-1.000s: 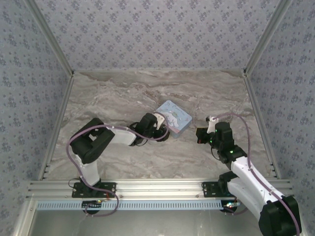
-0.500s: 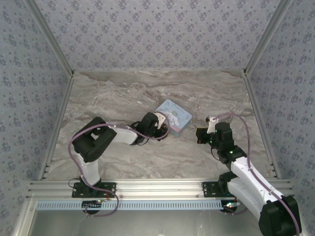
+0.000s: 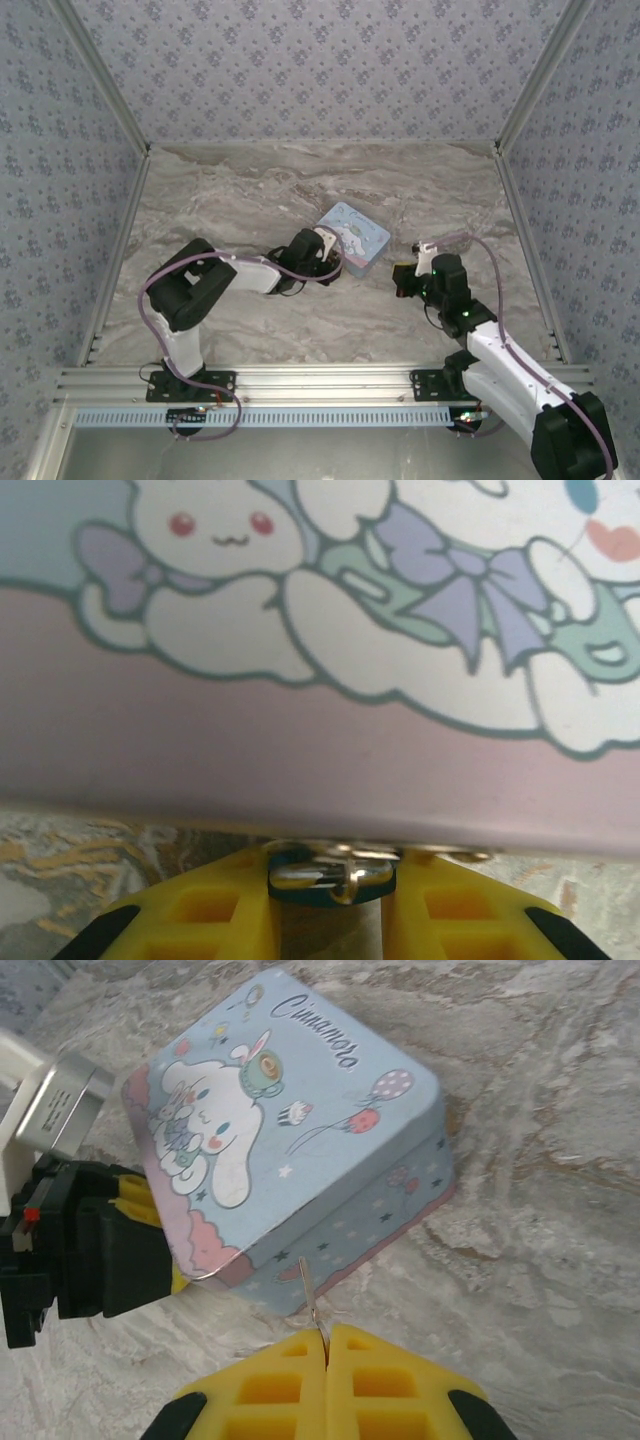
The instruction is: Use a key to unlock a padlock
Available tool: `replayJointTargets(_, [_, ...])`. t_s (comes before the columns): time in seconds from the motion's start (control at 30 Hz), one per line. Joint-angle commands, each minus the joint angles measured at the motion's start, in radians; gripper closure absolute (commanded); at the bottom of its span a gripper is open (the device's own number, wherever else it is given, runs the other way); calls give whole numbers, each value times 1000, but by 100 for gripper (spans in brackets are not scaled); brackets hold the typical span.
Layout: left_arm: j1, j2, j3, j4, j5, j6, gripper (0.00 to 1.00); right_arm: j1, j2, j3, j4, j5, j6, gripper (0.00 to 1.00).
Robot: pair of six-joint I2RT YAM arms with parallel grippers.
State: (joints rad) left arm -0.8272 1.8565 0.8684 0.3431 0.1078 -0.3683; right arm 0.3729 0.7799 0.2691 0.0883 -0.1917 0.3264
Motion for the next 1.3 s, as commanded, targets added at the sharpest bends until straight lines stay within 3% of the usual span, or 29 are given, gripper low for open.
replayJointTargets(0.0, [-28,-56,50,-87,6,-85,75,59,16,-35,97,31,9,100])
replayJointTargets(0.2, [-41,-93,93,-134,24,-241,75,203,53,-93,239,114,-51,100])
replayJointTargets(0.53, [-45,-88,122,-71,91,-531,74,250,117,-155,385,72,-116,100])
replayJointTargets(1.0, [-49,-94,110,25,123,-716,76,275,272,-139,514,102,-145,100])
replayJointTargets(1.27, [-52,-95,107,44,130,-739,77,271,343,-122,565,138,-179,100])
